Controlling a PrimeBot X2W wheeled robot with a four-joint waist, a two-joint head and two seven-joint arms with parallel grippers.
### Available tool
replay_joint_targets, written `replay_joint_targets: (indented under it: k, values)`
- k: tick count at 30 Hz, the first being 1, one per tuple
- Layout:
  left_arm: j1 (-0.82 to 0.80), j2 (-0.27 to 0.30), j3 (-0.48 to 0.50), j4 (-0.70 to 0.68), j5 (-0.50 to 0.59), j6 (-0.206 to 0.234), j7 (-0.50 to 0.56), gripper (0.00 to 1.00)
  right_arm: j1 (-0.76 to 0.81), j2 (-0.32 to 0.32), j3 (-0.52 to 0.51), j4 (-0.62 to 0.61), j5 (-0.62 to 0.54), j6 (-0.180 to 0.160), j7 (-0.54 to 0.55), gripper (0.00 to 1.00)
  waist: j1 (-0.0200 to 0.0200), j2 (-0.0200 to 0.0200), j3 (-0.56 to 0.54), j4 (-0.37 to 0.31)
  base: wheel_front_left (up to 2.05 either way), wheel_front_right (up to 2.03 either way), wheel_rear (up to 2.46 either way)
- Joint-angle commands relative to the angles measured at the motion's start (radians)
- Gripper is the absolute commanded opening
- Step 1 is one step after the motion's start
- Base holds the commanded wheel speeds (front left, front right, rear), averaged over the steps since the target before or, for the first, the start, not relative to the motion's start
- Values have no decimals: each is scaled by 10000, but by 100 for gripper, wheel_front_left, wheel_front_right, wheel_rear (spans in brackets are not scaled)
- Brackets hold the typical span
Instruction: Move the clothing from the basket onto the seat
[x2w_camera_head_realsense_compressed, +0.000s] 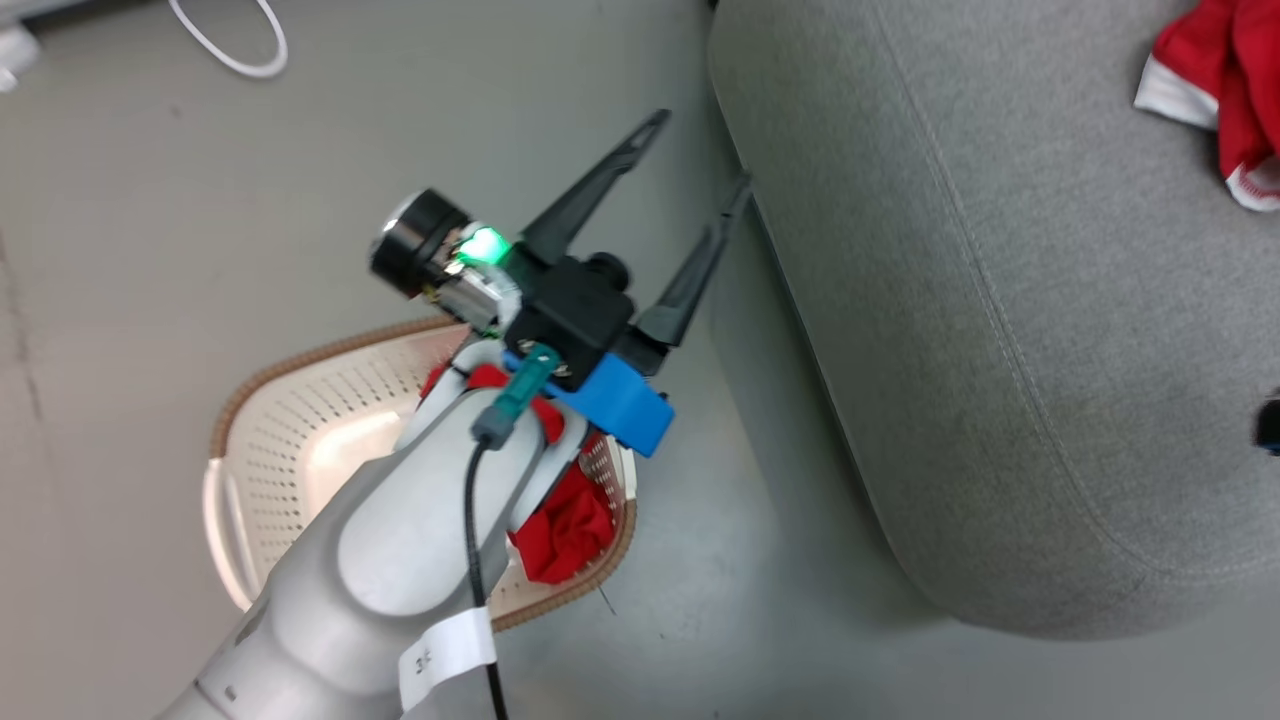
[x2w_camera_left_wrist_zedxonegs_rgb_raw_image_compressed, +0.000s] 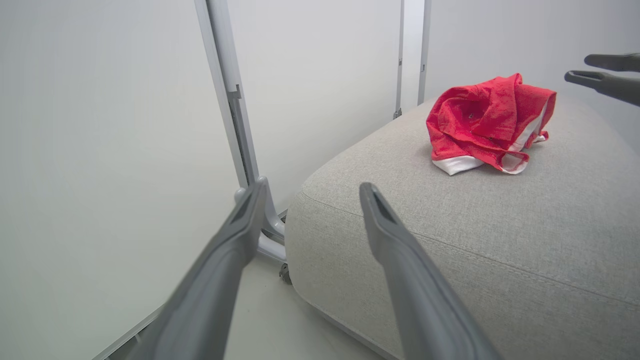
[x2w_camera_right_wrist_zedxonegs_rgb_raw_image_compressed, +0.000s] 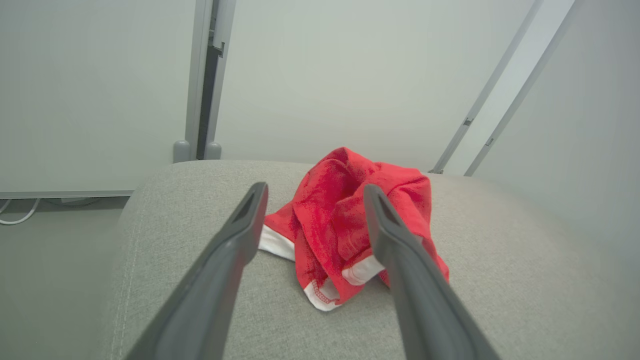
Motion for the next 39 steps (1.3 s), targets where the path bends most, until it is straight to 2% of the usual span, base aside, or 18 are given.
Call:
replay_joint_targets:
  k: [1,10,17,22,28,39]
  values:
    - [373,80,382,-232,-50,142,-47,100,209,-11,500,-211,-79,1,-38,100,1,-1,-808,351,0,0,0]
    - [2048,210,2390,-936,23,617,-47,100,567,121,3001,-742,-94,1,-37,100,1,-1,-2178,1248,0,0,0]
    - [3555,134,3918,-1322,235,739,-48,100,1019,270,4077,-863,24,1,-37,100,1,-1,-3119,1894,0,0,0]
    - [4584,16,4718,-1448,434,587,-48,100,1518,497,4203,-856,173,1,-37,100,1,-1,-3757,2259,0,0,0]
    - [5768,-200,5439,-1500,758,194,-49,100,2468,829,3909,-655,398,1,-37,100,1,-1,-4436,2528,0,0,0]
    - [6701,-535,6126,-1458,1090,-239,-49,100,3415,1148,3632,-250,551,1,-37,100,1,-1,-4893,2568,0,0,0]
